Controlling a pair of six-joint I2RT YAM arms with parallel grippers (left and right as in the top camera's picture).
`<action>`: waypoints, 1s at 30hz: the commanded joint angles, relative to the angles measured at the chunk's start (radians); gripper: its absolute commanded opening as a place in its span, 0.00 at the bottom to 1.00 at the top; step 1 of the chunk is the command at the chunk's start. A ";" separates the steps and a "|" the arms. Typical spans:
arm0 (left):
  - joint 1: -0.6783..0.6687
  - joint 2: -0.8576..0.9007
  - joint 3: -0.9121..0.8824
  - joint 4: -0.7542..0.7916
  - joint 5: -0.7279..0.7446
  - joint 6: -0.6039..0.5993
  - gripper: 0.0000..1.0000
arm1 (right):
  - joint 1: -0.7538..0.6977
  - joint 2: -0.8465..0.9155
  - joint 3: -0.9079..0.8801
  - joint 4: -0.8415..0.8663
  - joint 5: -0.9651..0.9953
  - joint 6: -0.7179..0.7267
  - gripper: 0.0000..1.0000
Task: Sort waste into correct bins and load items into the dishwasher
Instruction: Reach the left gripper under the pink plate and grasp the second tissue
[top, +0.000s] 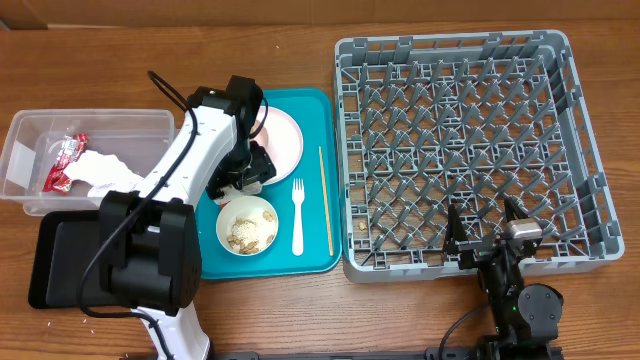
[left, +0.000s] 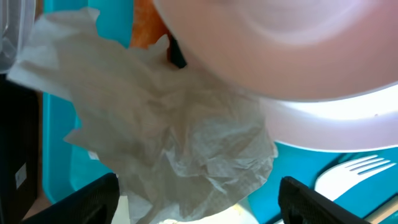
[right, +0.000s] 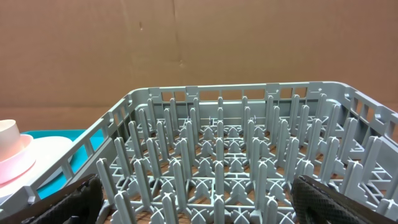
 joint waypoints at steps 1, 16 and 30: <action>-0.006 -0.007 -0.005 0.013 -0.003 -0.013 0.88 | -0.004 -0.008 -0.011 0.005 0.002 0.005 1.00; -0.006 -0.006 -0.005 0.039 -0.055 -0.004 0.97 | -0.004 -0.008 -0.011 0.005 0.002 0.005 1.00; -0.006 -0.006 -0.005 0.061 -0.059 0.006 0.76 | -0.004 -0.008 -0.011 0.005 0.002 0.005 1.00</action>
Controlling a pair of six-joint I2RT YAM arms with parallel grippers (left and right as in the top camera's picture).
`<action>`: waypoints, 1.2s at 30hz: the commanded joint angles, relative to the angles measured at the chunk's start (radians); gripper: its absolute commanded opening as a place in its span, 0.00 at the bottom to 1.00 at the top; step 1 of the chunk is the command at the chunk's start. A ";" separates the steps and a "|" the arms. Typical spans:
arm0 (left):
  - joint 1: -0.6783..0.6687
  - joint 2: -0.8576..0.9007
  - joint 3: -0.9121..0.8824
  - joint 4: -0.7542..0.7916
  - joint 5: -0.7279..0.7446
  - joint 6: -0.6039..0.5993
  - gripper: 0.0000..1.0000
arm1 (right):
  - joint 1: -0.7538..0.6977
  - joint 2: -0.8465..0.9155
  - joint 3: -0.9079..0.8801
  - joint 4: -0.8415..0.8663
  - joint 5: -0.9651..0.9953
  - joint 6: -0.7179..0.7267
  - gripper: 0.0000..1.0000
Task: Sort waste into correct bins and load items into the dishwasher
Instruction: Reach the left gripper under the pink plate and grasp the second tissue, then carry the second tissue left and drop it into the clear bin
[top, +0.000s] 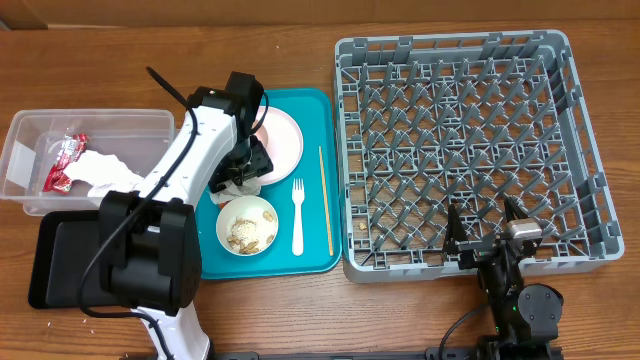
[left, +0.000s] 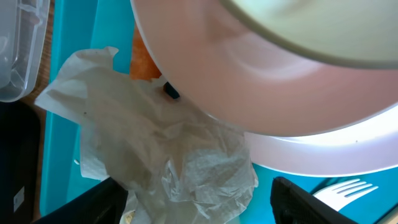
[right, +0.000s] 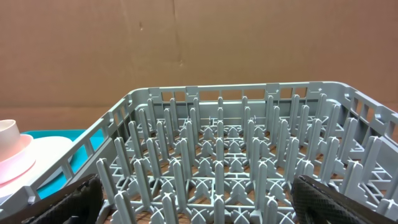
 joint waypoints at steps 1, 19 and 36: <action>-0.006 -0.006 -0.005 0.002 -0.030 0.002 0.74 | -0.003 -0.008 -0.011 0.006 0.001 0.005 1.00; -0.006 -0.006 -0.005 -0.014 -0.038 0.006 0.04 | -0.003 -0.008 -0.011 0.006 0.001 0.005 1.00; 0.077 -0.040 0.564 -0.378 -0.033 0.159 0.04 | -0.004 -0.008 -0.011 0.006 0.001 0.005 1.00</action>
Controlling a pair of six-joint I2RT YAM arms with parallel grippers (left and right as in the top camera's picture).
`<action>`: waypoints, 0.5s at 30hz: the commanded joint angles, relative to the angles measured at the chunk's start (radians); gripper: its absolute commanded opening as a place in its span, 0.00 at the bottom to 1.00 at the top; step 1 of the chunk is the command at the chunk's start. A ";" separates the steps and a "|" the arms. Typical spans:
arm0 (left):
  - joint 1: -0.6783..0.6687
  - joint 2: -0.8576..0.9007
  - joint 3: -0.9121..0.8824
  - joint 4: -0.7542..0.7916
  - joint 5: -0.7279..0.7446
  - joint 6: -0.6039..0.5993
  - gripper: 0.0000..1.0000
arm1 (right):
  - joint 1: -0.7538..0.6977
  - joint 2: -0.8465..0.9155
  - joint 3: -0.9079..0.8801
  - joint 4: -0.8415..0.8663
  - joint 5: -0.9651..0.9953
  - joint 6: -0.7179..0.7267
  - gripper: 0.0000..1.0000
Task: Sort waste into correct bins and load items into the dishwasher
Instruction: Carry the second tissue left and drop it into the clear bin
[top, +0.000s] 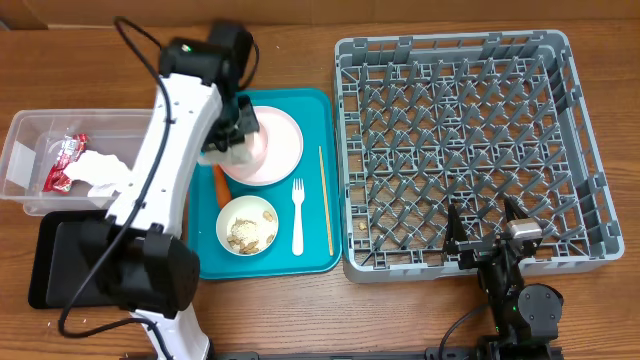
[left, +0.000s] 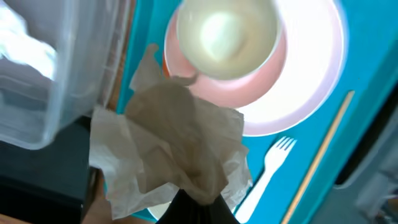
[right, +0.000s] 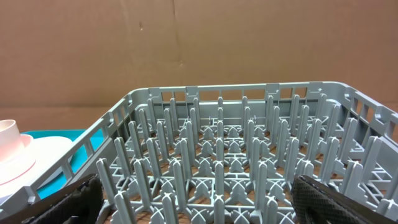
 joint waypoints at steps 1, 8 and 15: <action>0.079 -0.025 0.126 -0.044 -0.008 0.044 0.04 | -0.003 -0.008 -0.011 0.005 0.001 0.004 1.00; 0.313 -0.024 0.130 -0.038 -0.006 0.032 0.04 | -0.003 -0.008 -0.011 0.005 0.001 0.004 1.00; 0.424 -0.024 0.018 0.061 -0.006 0.031 0.04 | -0.003 -0.008 -0.011 0.005 0.001 0.004 1.00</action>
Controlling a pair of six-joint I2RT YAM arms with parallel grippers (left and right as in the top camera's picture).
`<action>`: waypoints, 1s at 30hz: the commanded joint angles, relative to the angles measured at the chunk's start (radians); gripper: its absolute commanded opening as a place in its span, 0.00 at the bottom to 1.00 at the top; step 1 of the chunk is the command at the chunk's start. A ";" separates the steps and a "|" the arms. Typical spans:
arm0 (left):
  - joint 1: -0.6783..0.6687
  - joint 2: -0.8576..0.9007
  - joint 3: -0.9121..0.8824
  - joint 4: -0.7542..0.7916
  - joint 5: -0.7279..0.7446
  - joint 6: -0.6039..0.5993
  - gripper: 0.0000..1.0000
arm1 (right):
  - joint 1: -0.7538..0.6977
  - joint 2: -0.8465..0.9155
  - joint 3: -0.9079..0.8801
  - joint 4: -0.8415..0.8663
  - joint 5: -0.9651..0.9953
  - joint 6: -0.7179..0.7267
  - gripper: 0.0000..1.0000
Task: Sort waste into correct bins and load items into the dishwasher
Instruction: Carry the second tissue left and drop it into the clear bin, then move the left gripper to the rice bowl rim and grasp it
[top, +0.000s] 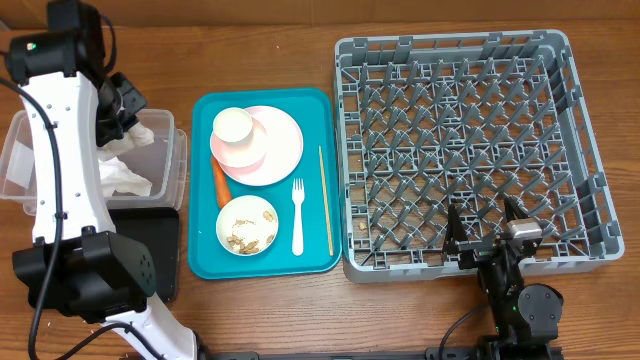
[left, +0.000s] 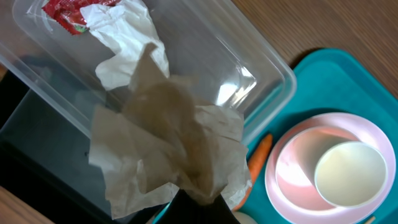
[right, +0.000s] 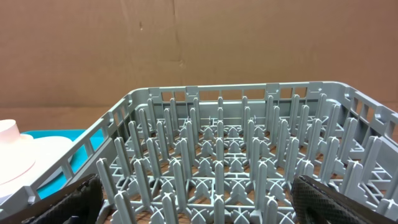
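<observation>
My left gripper (left: 196, 200) is shut on a crumpled brownish paper napkin (left: 168, 137). It hangs over the right end of the clear plastic bin (top: 178, 150), where my left gripper (top: 124, 115) also shows from above. In the bin lie a red wrapper (left: 68, 12) and a white tissue (left: 130, 43). On the teal tray (top: 310, 105) are a pink plate (top: 280, 140) with a cream cup (top: 234, 125), an orange carrot (top: 220, 180), a bowl of scraps (top: 245, 225), a white fork (top: 297, 215) and a chopstick (top: 325, 200). My right gripper (right: 208, 199) stands open at the grey dish rack's (top: 470, 140) near edge.
A black bin (top: 150, 250) sits in front of the clear bin, left of the tray. The dish rack (right: 236, 143) with its upright pegs fills the table's right half. A brown cardboard wall stands beyond the rack in the right wrist view.
My left gripper, still holding the napkin, has moved from over the tray's left side beside the plate to over the clear bin's right end. The right arm has not moved.
My left gripper was open, low over the napkin lying on the tray between plate and bowl, at the first two moments. Then it was shut on the napkin, raised above the tray, with the carrot uncovered. Now the napkin hangs over the clear bin.
</observation>
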 joint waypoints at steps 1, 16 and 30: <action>0.002 -0.017 -0.114 0.079 -0.005 0.014 0.04 | -0.004 -0.008 -0.011 0.005 0.002 0.005 1.00; 0.048 -0.017 -0.317 0.359 -0.009 0.044 0.32 | -0.004 -0.008 -0.011 0.005 0.002 0.005 1.00; -0.012 -0.246 -0.273 0.230 0.462 0.314 0.70 | -0.004 -0.008 -0.011 0.005 0.002 0.005 1.00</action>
